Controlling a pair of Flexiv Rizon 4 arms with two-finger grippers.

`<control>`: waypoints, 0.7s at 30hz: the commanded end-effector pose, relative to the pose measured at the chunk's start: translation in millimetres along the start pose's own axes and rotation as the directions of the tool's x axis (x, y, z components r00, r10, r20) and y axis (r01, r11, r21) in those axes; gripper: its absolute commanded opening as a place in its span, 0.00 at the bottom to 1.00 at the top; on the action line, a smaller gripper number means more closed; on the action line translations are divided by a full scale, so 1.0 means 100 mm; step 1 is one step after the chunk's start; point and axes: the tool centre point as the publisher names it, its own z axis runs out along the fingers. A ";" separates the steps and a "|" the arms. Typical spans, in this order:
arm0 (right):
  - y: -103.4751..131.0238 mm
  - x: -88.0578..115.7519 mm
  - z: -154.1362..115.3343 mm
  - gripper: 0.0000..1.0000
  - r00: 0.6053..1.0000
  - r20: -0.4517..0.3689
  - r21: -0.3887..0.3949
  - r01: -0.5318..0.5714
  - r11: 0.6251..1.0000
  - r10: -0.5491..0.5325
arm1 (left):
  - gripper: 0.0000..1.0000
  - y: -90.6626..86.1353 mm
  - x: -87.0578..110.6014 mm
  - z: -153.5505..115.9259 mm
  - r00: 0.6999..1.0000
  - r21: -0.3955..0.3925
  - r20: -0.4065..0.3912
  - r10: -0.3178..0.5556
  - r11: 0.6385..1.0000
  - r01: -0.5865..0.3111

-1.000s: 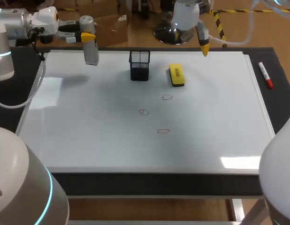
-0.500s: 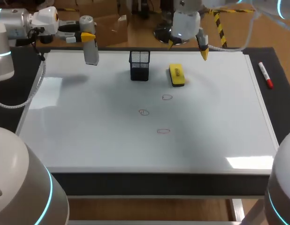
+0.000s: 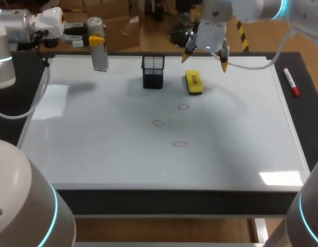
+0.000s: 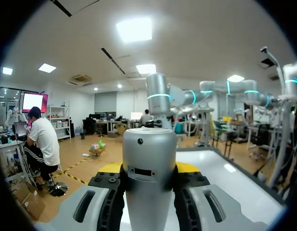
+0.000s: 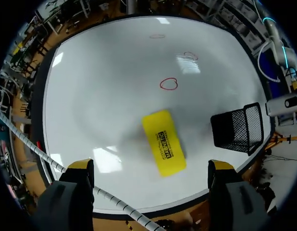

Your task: Pick up the inspection probe, press it on each red-marked spot on the whiteboard one by one, put down the probe, pick up the eraser, and wipe off all the red marks.

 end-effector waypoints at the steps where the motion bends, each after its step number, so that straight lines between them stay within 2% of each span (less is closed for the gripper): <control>1: -0.06 -0.13 0.03 1.00 0.998 -0.059 -0.013 0.035 0.999 -0.036 | 0.00 -0.02 -0.01 0.00 1.000 -0.001 -0.002 -0.001 1.000 0.001; 3: -0.07 -0.15 0.05 1.00 0.994 -0.082 -0.029 0.071 0.997 -0.073 | 0.00 -0.02 -0.01 0.00 1.000 -0.001 -0.002 -0.001 1.000 0.001; 5: -0.06 -0.17 0.07 1.00 0.994 -0.077 -0.027 0.071 0.997 -0.073 | 0.00 -0.02 -0.01 0.00 1.000 -0.001 -0.002 -0.001 1.000 0.001; 8: -0.06 -0.18 0.12 1.00 0.990 -0.118 -0.046 0.070 0.997 -0.075 | 0.00 -0.02 -0.01 0.00 1.000 -0.001 -0.002 -0.001 1.000 0.001; 21: -0.06 -0.18 0.12 1.00 0.990 -0.118 -0.046 0.070 0.997 -0.075 | 0.00 -0.02 -0.01 0.00 1.000 -0.001 -0.002 -0.001 1.000 0.001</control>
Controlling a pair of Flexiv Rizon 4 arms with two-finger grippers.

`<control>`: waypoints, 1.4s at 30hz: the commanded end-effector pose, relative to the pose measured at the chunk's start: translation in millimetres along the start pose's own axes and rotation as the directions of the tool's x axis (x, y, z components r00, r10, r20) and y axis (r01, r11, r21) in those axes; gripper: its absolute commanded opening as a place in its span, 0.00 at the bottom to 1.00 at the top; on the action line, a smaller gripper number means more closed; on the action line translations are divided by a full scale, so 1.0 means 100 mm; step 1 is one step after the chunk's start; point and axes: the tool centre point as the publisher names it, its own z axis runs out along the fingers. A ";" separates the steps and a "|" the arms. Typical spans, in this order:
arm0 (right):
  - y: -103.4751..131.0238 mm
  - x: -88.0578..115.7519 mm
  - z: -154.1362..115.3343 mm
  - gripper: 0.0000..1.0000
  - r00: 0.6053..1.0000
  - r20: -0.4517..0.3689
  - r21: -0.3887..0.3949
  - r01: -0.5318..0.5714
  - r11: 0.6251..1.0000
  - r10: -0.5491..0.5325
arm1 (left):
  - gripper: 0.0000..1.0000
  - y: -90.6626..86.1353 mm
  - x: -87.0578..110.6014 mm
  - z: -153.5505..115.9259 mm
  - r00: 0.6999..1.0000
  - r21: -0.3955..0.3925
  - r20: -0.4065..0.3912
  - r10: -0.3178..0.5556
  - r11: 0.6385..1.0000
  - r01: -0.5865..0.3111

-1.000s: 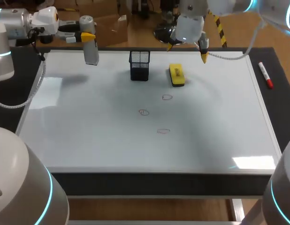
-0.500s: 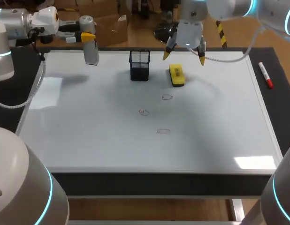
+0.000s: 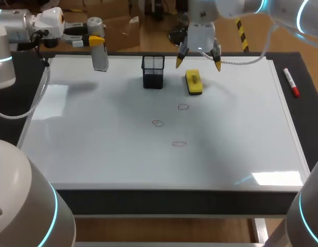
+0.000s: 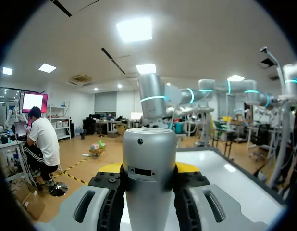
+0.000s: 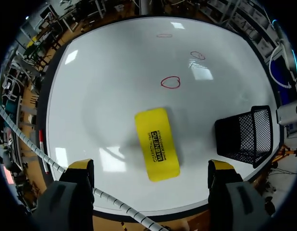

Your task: Pick up the inspection probe, press it on each red-marked spot on the whiteboard one by one, put down the probe, pick up the eraser, and wipe off all the red marks.

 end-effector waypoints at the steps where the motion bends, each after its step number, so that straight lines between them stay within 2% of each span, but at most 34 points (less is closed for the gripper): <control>1: -0.01 -0.01 -0.03 1.00 1.000 -0.015 -0.002 0.002 1.000 -0.002 | 0.00 -0.02 -0.01 0.00 1.000 -0.001 -0.002 -0.001 1.000 0.001; 10: -0.01 -0.01 -0.03 1.00 1.000 -0.015 -0.002 0.002 1.000 -0.002 | 0.00 -0.02 -0.01 0.00 1.000 -0.001 -0.002 -0.001 1.000 0.001; 14: 0.01 -0.10 0.07 1.00 0.997 0.016 0.001 0.077 0.997 -0.077 | 0.00 -0.02 -0.01 0.00 1.000 -0.001 -0.002 -0.001 1.000 0.001; 18: 0.05 -0.16 0.16 1.00 0.989 0.011 0.003 0.145 0.989 -0.145 | 0.00 -0.02 -0.01 0.00 1.000 -0.001 -0.002 -0.001 1.000 0.001; 24: 0.10 -0.17 0.26 1.00 0.982 0.013 0.008 0.189 0.982 -0.189 | 0.00 -0.02 -0.01 0.00 1.000 -0.001 -0.002 -0.001 1.000 0.001; 42: 0.13 -0.12 0.35 1.00 0.984 0.007 0.004 0.180 0.984 -0.180 | 0.00 -0.02 -0.01 0.00 1.000 -0.001 -0.002 -0.001 1.000 0.001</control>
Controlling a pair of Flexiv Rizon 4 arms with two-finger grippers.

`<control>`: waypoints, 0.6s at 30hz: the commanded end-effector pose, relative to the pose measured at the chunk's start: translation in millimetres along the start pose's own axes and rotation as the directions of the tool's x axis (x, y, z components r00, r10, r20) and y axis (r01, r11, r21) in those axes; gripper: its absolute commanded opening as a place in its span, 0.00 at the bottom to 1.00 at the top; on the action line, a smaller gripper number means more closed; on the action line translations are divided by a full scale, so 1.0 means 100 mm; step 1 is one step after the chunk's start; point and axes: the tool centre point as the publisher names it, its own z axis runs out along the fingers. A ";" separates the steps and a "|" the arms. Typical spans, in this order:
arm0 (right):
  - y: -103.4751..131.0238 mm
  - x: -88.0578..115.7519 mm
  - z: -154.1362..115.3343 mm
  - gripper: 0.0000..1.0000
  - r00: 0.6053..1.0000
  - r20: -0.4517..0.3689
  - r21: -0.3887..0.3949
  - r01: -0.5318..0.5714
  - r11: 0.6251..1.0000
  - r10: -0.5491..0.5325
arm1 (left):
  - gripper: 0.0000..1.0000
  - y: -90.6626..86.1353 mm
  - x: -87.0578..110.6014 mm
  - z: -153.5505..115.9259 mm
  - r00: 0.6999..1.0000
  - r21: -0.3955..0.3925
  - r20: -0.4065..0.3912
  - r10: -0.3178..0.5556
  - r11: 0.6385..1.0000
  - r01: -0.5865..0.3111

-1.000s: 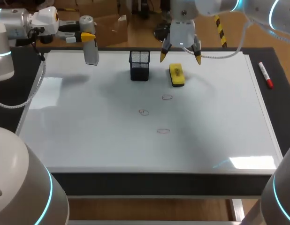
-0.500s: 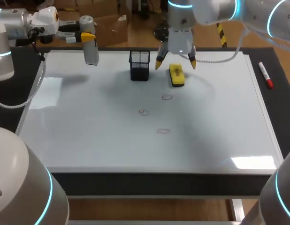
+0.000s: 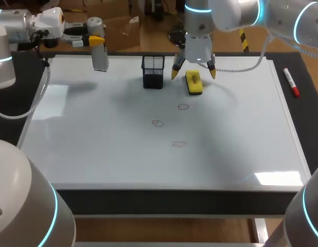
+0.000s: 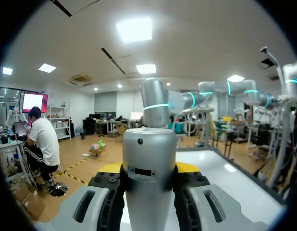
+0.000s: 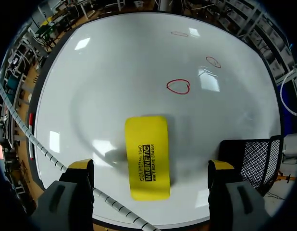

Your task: Pick up the inspection probe, press it on each red-marked spot on the whiteboard one by one, put down the probe, pick up the eraser, and wipe off all the red marks.

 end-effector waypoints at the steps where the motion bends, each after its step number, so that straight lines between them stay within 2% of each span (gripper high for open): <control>1: 0.01 0.03 0.01 1.00 1.000 0.000 0.006 0.002 1.000 -0.002 | 0.00 -0.02 -0.01 0.00 1.000 -0.001 -0.002 -0.001 1.000 0.001; 8: 0.00 0.04 0.06 1.00 1.000 0.010 -0.002 0.005 1.000 -0.005 | 0.00 -0.02 -0.01 0.00 1.000 -0.001 -0.002 -0.001 1.000 0.001; 9: -0.01 0.05 0.06 0.84 1.000 0.012 -0.003 0.005 1.000 -0.005 | 0.00 -0.02 -0.01 0.00 1.000 -0.001 -0.002 -0.001 1.000 0.001; 10: -0.01 0.05 0.06 0.76 1.000 0.013 -0.004 0.006 1.000 -0.006 | 0.00 -0.02 -0.01 0.00 1.000 -0.001 -0.002 -0.001 1.000 0.001; 12: -0.01 0.06 0.08 0.49 1.000 0.020 -0.005 0.015 1.000 -0.015 | 0.00 -0.02 -0.01 0.00 1.000 -0.001 -0.002 -0.001 1.000 0.001; 13: -0.01 0.07 0.08 0.40 1.000 0.022 -0.004 0.015 1.000 -0.015 | 0.00 -0.02 -0.01 0.00 1.000 -0.001 -0.002 -0.001 1.000 0.001; 14: -0.01 0.07 0.08 0.23 1.000 0.023 -0.004 0.014 1.000 -0.014 | 0.00 -0.02 -0.01 0.00 1.000 -0.001 -0.002 -0.001 1.000 0.001; 15: -0.01 0.08 0.08 0.00 1.000 0.024 -0.003 0.013 1.000 -0.013 | 0.00 -0.02 -0.01 0.00 1.000 -0.001 -0.002 -0.001 1.000 0.001; 18: 0.02 0.10 0.02 0.00 1.000 0.019 0.012 -0.003 1.000 0.003 | 0.00 -0.02 -0.01 0.00 1.000 -0.001 -0.002 -0.001 1.000 0.001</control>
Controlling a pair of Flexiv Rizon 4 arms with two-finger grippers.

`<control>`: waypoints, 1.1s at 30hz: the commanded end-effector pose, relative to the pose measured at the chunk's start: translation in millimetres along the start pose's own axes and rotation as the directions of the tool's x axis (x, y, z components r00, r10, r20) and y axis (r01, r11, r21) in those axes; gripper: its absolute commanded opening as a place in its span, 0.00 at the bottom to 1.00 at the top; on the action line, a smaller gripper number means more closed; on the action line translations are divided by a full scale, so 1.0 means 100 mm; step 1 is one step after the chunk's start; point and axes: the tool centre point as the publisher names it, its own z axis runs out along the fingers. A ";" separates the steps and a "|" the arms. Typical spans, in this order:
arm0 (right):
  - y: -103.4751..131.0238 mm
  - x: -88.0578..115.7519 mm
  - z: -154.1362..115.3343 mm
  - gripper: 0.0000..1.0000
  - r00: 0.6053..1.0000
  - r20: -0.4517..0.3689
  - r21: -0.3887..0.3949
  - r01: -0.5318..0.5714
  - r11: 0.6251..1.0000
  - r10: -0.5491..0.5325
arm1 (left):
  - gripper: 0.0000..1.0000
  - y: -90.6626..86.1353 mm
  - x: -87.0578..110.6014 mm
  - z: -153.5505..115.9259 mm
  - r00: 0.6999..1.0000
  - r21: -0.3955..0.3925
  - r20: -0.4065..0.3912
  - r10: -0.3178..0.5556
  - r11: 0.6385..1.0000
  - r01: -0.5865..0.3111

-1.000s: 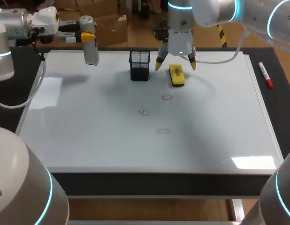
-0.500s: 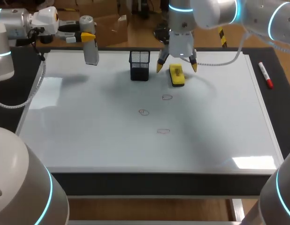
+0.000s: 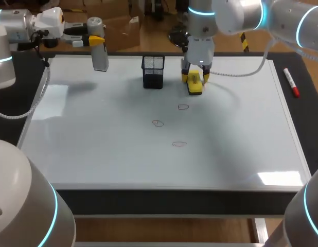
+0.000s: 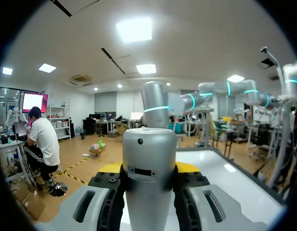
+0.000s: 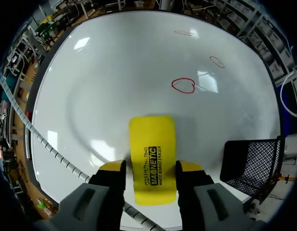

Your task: Pick up the inspection probe, press it on each red-marked spot on the whiteboard one by one, put down the probe, pick up the eraser, and wipe off all the red marks.

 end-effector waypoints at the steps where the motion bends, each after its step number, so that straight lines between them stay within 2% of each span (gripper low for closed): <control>1: 0.05 0.04 -0.10 0.00 1.000 -0.008 0.026 -0.011 1.000 0.011 | 0.00 -0.02 -0.01 0.00 1.000 -0.001 -0.002 -0.001 1.000 0.001; 5: 0.11 0.11 -0.22 0.00 0.998 -0.007 0.037 -0.067 0.997 0.067 | 0.00 -0.02 -0.01 0.00 1.000 -0.001 -0.002 -0.001 1.000 0.001; 9: 0.17 0.27 -0.30 0.00 0.983 0.027 0.032 -0.181 0.983 0.180 | 0.00 -0.02 -0.01 0.00 1.000 -0.001 -0.002 -0.001 1.000 0.001; 14: 0.29 0.51 -0.33 0.00 0.940 0.068 0.013 -0.335 0.942 0.333 | 0.00 -0.02 -0.01 0.00 1.000 -0.001 -0.002 -0.001 1.000 0.001; 20: 0.50 0.82 -0.34 0.00 0.884 0.086 -0.002 -0.461 0.888 0.459 | 0.00 -0.02 -0.01 0.00 1.000 -0.001 -0.002 -0.001 1.000 0.001; 21: 0.57 0.82 -0.35 0.00 0.873 0.098 -0.002 -0.480 0.877 0.478 | 0.00 -0.02 -0.01 0.00 1.000 -0.001 -0.002 -0.001 1.000 0.001; 27: 0.84 1.15 -0.33 0.00 0.824 0.102 -0.006 -0.560 0.829 0.557 | 0.00 -0.02 -0.01 0.00 1.000 -0.001 -0.002 -0.001 1.000 0.001; 33: 1.06 1.44 -0.30 0.00 0.791 0.102 -0.014 -0.605 0.796 0.603 | 0.00 -0.02 -0.01 0.00 1.000 -0.001 -0.002 -0.001 1.000 0.001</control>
